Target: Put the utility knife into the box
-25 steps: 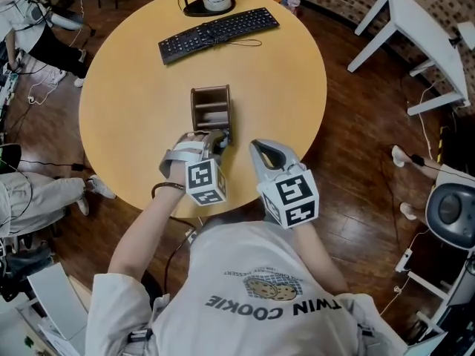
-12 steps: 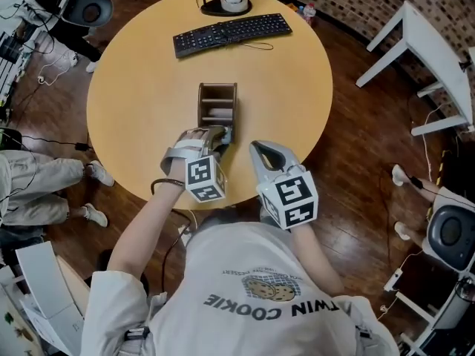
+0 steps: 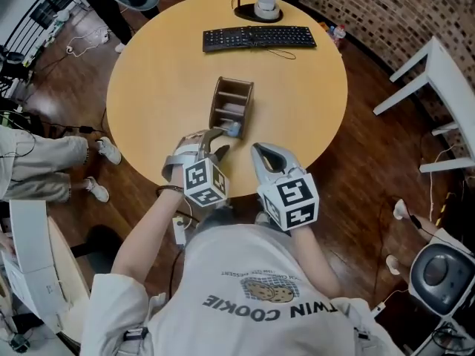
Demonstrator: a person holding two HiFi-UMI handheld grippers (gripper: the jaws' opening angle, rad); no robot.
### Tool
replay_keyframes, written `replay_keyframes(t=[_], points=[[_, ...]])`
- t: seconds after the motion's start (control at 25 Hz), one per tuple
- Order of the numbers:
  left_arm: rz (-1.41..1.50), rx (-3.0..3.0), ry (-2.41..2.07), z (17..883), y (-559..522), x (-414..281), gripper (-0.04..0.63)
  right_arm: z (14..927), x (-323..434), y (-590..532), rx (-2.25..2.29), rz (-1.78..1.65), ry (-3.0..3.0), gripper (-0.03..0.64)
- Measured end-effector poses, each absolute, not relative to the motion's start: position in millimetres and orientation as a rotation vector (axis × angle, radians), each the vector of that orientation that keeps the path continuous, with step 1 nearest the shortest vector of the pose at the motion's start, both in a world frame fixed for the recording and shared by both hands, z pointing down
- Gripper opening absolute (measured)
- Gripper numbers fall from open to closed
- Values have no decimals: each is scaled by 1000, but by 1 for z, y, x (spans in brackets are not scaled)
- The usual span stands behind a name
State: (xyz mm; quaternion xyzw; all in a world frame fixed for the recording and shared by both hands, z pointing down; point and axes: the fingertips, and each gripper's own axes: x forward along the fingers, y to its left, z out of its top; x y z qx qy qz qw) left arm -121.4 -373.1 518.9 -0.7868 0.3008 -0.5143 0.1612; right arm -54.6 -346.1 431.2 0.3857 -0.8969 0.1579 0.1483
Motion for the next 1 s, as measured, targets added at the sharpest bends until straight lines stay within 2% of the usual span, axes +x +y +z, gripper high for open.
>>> replay_keyframes(t=[0.24, 0.56, 1.0], points=[[-1441, -2265, 1058, 503, -344, -124, 122, 428, -49, -325, 1009, 442, -2632, 2], [-1329, -2299, 1353, 463, -296, -114, 67, 428, -53, -285, 827, 460, -2692, 2], [-1168, -2331, 1713, 423, -227, -142, 33, 427, -108, -232, 587, 467, -2745, 2]])
